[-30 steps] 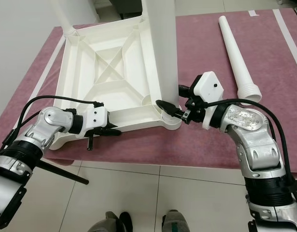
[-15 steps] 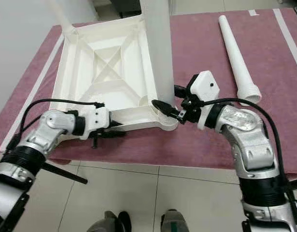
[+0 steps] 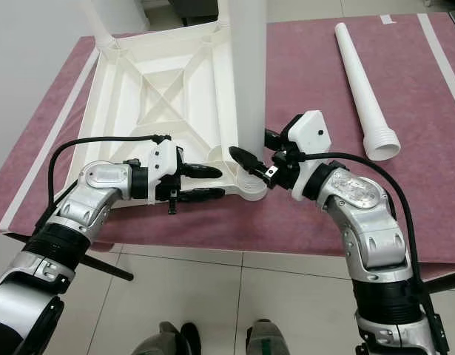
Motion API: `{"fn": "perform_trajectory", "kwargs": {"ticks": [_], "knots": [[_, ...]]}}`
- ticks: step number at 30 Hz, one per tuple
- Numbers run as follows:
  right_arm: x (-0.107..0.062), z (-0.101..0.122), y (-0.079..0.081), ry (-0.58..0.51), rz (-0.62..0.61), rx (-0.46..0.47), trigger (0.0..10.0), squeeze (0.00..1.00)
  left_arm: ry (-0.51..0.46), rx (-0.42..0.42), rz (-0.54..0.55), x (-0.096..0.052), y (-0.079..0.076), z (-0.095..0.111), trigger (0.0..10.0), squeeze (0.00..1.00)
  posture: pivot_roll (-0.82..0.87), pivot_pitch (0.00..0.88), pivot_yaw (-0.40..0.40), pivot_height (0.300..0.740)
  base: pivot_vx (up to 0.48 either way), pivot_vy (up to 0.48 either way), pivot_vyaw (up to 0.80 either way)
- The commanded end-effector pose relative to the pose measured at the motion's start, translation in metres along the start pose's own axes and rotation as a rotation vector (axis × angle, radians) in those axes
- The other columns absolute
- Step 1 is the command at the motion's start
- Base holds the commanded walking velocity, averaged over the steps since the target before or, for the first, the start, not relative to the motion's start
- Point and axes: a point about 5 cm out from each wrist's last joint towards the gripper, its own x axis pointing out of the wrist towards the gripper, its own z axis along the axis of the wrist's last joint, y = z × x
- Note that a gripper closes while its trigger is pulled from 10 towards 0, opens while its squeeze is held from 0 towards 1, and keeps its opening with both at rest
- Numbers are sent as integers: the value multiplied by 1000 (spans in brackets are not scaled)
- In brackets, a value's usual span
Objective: Building children table
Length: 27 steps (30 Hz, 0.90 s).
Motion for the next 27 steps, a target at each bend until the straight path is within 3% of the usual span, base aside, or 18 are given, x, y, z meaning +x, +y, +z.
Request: {"fn": "perform_trajectory", "kwargs": {"ticks": [1,4,10,17,21,23,25,27], "knots": [[1,-15,2,75,-47,41,10000,0,47,23,176,-6,8,-5,10000,0,-161,167,162,740,0,0,0],[0,-16,1,88,-75,49,10000,0,70,23,195,-8,8,-6,10000,0,-161,166,161,740,0,0,0],[-8,-23,11,116,-177,44,10000,0,154,-24,359,-17,14,-14,10000,0,-153,167,152,740,0,0,0],[-11,-26,15,139,-234,39,10000,0,181,-30,414,-20,19,-17,10000,0,-153,167,152,740,0,0,0],[-19,-43,16,250,-488,23,10000,0,221,-71,495,-18,26,-21,10000,0,-159,170,147,740,0,0,0],[-19,-43,16,250,-488,23,10000,0,221,-71,495,-18,26,-21,10000,0,-159,170,147,740,0,0,0],[-23,-52,17,304,-628,58,10000,0,228,-85,513,-15,26,-21,10000,0,-157,169,145,740,0,0,0],[-25,-55,18,322,-681,73,10000,0,227,-93,514,-13,25,-21,10000,0,-155,167,145,740,0,0,0]]}}
